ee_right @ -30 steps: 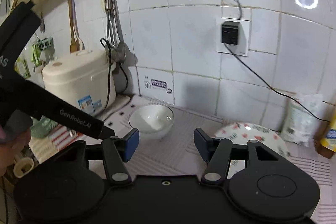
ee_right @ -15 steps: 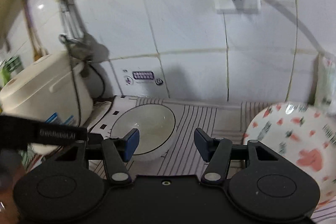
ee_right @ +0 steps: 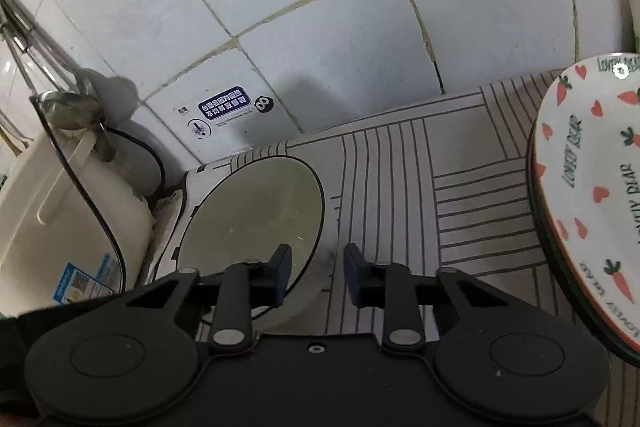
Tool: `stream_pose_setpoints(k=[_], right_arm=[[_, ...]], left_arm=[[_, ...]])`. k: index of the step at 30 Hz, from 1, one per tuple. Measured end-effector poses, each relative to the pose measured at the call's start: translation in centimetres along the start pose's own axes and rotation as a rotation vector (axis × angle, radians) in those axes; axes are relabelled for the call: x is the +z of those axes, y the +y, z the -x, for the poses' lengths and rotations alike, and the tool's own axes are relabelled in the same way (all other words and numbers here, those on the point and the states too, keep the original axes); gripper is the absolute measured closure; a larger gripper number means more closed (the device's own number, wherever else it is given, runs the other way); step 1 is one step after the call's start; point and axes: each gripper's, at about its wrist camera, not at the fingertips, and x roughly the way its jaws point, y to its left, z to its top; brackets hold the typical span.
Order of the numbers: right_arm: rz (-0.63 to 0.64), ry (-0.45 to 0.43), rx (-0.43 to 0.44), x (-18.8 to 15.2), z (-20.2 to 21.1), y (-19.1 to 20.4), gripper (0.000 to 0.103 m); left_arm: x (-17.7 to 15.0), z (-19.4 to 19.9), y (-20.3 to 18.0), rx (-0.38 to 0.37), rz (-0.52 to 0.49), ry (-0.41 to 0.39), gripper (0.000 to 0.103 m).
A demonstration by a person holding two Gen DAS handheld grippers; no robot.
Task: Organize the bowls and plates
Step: 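Move both grippers to the next bowl by the rice cooker and close, then lift the third white bowl and carry it toward the stacked bowls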
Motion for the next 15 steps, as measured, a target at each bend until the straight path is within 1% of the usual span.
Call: stream_pose_setpoints(k=[1, 2, 3, 6, 8, 12, 15], right_arm=[[0.001, -0.001, -0.006, 0.0, -0.1, 0.1, 0.078], [0.002, -0.002, -0.012, 0.0, -0.1, 0.2, 0.080], [0.003, -0.002, -0.015, 0.1, -0.3, 0.2, 0.081], [0.018, -0.002, -0.032, 0.2, -0.6, 0.6, 0.083], [0.017, 0.009, -0.043, 0.4, -0.9, 0.7, 0.085], [0.031, 0.039, -0.064, 0.7, -0.9, 1.0, 0.088], [0.052, 0.056, -0.061, 0.7, 0.3, 1.1, 0.089]], left_arm=[[0.0, -0.1, 0.0, -0.012, 0.027, 0.010, 0.075], [-0.2, -0.3, 0.2, -0.025, 0.058, 0.020, 0.082], [-0.2, -0.3, 0.1, -0.025, 0.077, 0.024, 0.082], [-0.4, 0.1, -0.1, -0.014, 0.090, 0.022, 0.082], [-0.4, 0.3, -0.3, -0.007, 0.094, 0.041, 0.083], [-0.3, 1.1, -0.9, -0.002, 0.063, 0.091, 0.083], [-0.7, 2.5, -1.6, 0.005, 0.033, 0.089, 0.083]])
